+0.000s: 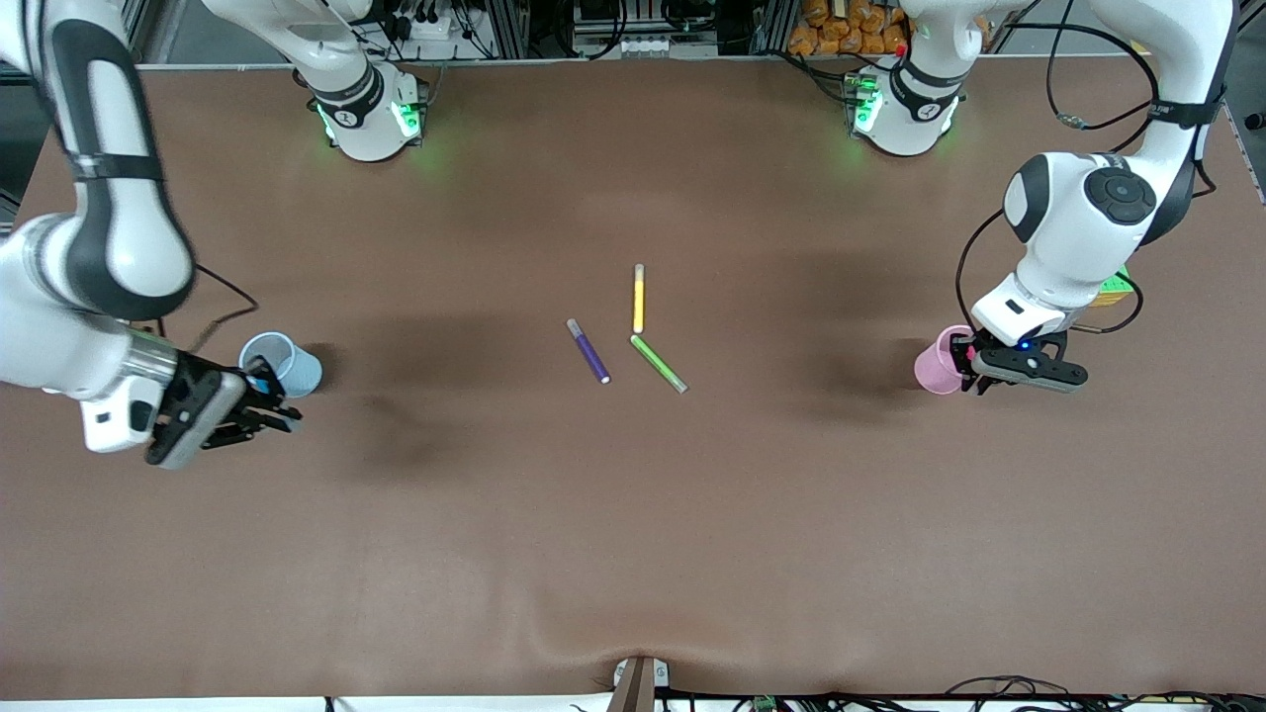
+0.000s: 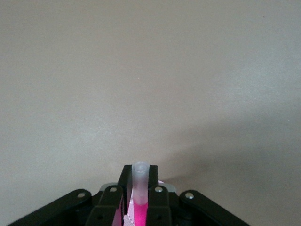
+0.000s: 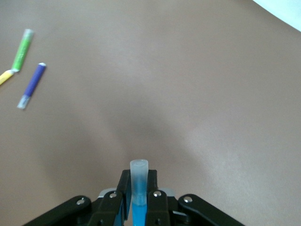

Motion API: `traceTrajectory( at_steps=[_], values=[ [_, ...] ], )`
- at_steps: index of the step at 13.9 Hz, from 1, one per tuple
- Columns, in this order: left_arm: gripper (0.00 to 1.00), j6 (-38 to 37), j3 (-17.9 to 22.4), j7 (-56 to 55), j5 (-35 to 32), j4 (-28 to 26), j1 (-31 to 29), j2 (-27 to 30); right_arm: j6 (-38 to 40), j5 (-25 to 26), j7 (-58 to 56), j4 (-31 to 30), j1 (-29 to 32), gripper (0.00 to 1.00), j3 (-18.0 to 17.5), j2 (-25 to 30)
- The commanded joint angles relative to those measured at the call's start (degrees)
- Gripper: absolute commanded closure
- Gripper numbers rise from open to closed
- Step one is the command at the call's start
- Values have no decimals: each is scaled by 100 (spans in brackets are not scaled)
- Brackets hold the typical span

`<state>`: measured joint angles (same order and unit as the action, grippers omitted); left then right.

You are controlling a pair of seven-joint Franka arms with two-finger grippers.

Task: Place pink and blue markers in matching cups
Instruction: 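Drop the pink marker into the pink cup while the right gripper carries the blue marker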

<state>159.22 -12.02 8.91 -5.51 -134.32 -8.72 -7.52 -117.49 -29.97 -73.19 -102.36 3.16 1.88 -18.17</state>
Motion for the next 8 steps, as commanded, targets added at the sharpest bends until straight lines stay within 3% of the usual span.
traceTrajectory(
  at_steps=[1,2,3,6,8],
  values=[
    [80,127,-55,-170,-56,-42,-68,-21,391,-780,-1159,-424,395,100,-101,244],
    [63,118,-55,-301,-55,-59,-68,-39,646,-843,-1345,-469,518,100,-100,270],
    [1,109,-55,-363,-55,-51,-68,-48,831,-844,-1460,-486,632,100,-100,288],
    [0,-135,-63,-373,-55,80,-68,48,965,-870,-2364,-679,931,100,-100,262],
    [0,-1037,-72,-373,-55,553,-42,110,982,-931,-2708,-942,1099,100,-100,253]
  ],
)
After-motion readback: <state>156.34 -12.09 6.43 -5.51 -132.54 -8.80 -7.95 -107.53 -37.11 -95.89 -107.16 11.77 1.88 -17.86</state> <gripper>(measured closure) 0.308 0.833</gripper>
